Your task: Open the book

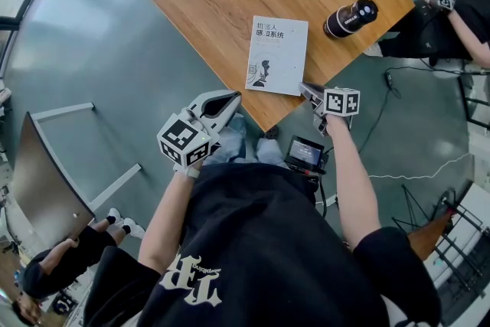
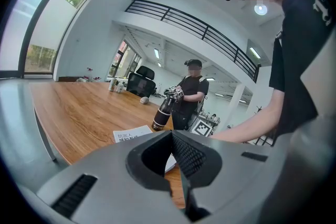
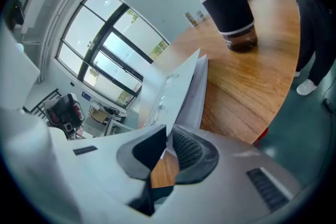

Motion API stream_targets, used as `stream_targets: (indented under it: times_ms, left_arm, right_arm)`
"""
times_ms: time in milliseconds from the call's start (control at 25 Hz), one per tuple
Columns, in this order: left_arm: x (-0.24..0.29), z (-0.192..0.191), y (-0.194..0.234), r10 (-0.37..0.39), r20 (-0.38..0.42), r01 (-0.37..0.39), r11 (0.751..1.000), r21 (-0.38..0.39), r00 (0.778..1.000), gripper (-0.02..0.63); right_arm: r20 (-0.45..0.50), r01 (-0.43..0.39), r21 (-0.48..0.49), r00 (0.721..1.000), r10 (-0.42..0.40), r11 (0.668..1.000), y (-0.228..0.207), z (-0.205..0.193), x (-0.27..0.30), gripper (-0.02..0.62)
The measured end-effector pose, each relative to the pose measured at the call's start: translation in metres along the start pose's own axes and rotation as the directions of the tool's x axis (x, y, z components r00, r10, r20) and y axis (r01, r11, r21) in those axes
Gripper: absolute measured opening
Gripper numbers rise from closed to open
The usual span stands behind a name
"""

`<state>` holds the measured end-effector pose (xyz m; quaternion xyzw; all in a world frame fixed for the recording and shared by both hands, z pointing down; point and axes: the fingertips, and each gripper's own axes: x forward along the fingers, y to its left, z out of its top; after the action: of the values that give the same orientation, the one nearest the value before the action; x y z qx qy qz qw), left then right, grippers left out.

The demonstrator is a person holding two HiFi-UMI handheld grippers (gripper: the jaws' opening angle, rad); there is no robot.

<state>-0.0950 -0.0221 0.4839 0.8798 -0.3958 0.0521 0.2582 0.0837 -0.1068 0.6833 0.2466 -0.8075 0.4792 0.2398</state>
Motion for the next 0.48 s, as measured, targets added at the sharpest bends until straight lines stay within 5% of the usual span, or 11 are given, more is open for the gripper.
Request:
stream_targets:
  times_ms: [480]
  left_arm:
    - [0.014,0.016,0.005,-0.055,0.014,0.055,0.998,0.018,0.998,0.006]
  right_arm:
    - [0.007,-0.082,-0.060,0.997,0.082,0.995,0.061,0.020,-0.003,-0.009]
